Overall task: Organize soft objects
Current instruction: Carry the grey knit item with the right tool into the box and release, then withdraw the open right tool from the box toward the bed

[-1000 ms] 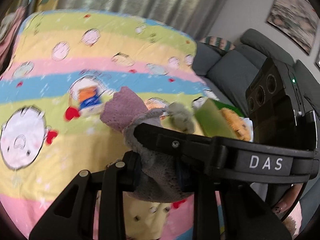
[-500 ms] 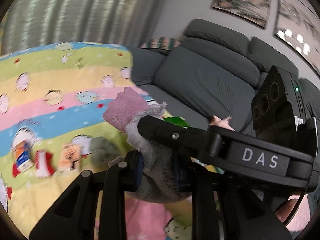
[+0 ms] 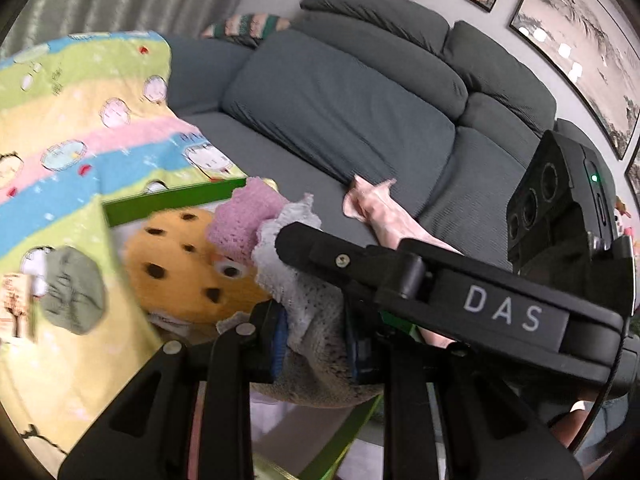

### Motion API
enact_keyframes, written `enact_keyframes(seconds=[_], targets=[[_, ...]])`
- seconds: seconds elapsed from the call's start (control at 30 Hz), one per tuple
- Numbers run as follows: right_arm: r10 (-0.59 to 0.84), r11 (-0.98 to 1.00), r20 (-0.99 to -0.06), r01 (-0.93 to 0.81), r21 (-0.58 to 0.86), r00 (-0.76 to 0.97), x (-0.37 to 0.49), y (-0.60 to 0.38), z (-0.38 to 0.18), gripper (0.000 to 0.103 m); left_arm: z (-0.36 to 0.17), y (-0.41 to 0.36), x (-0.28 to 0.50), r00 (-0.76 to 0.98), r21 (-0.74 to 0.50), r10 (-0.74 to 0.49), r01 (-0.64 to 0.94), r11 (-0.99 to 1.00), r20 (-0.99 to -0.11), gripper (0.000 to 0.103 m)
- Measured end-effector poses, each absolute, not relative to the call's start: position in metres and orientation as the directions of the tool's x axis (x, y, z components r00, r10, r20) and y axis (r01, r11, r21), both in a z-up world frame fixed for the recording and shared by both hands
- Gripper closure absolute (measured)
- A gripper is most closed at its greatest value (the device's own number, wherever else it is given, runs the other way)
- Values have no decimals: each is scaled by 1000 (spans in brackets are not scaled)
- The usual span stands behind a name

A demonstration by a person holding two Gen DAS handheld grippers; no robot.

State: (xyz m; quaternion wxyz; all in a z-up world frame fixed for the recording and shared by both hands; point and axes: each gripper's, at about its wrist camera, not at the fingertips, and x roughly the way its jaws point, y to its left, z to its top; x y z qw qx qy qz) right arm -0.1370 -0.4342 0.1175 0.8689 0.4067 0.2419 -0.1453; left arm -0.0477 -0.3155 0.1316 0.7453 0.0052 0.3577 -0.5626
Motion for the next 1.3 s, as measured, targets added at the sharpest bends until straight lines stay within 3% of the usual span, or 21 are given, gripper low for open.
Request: enact_keyframes(seconds=[0.67, 1.1, 1.23, 1.3], targets=[[-28, 517, -715, 622, 588, 698, -136, -476, 50, 60, 83, -363, -50, 34, -386, -669, 795, 468, -743, 79], [-63, 509, -723, 646, 570, 688, -136, -479, 48, 60, 69, -376, -39, 113, -290, -568, 770, 569, -815, 76], [-114, 507, -730, 672, 540, 673, -143, -480, 55, 60, 71, -375, -41, 112, -290, -574, 776, 561, -811, 57], [-138, 503, -716, 671, 545, 684, -148, -480, 61, 55, 76, -372, -45, 96, -303, -593, 788, 535, -799, 41]])
